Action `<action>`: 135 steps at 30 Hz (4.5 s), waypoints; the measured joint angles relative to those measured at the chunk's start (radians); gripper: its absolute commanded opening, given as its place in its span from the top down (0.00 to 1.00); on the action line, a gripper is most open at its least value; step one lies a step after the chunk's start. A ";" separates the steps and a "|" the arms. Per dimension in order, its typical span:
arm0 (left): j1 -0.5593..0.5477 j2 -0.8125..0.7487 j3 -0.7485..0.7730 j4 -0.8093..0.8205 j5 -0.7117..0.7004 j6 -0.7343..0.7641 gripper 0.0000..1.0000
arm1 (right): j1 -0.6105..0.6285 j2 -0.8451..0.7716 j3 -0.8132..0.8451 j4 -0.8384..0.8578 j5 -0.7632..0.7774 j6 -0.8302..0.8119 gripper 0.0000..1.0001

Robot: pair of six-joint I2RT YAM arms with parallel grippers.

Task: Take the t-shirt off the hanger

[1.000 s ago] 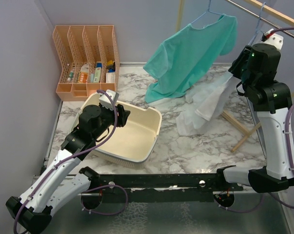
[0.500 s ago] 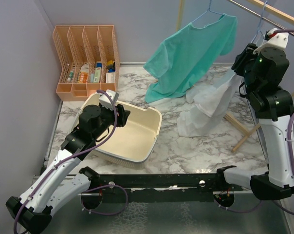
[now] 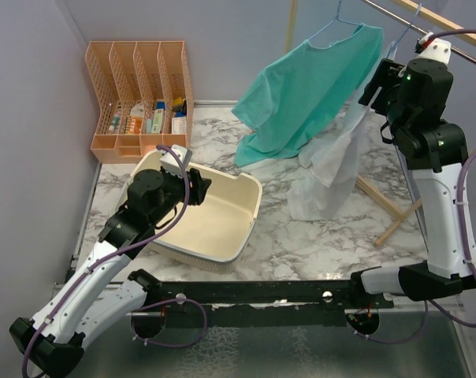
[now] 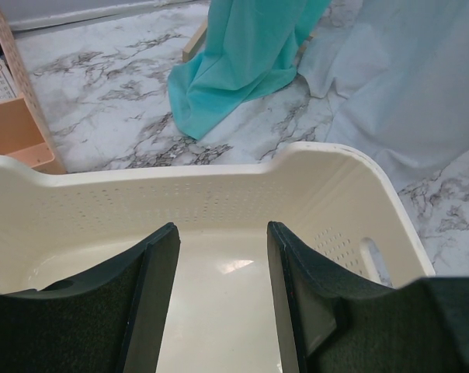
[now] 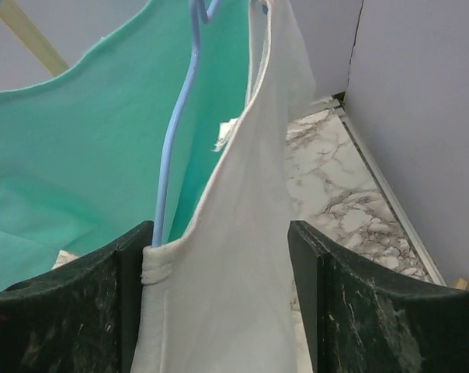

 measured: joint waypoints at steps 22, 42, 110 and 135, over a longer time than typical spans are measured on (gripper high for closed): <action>0.016 0.000 0.000 0.004 0.036 -0.010 0.48 | 0.000 0.063 0.164 -0.104 0.018 -0.003 0.78; 0.021 0.000 0.000 0.004 0.054 -0.015 0.48 | 0.000 0.071 0.135 -0.100 0.021 -0.023 0.99; -0.097 0.680 0.483 0.926 1.127 -0.507 0.21 | 0.000 -0.596 -0.581 -0.054 -1.327 -0.114 0.99; -0.161 0.821 0.464 1.375 1.163 -0.811 1.00 | -0.006 -0.581 -0.566 -0.030 -1.332 -0.097 0.96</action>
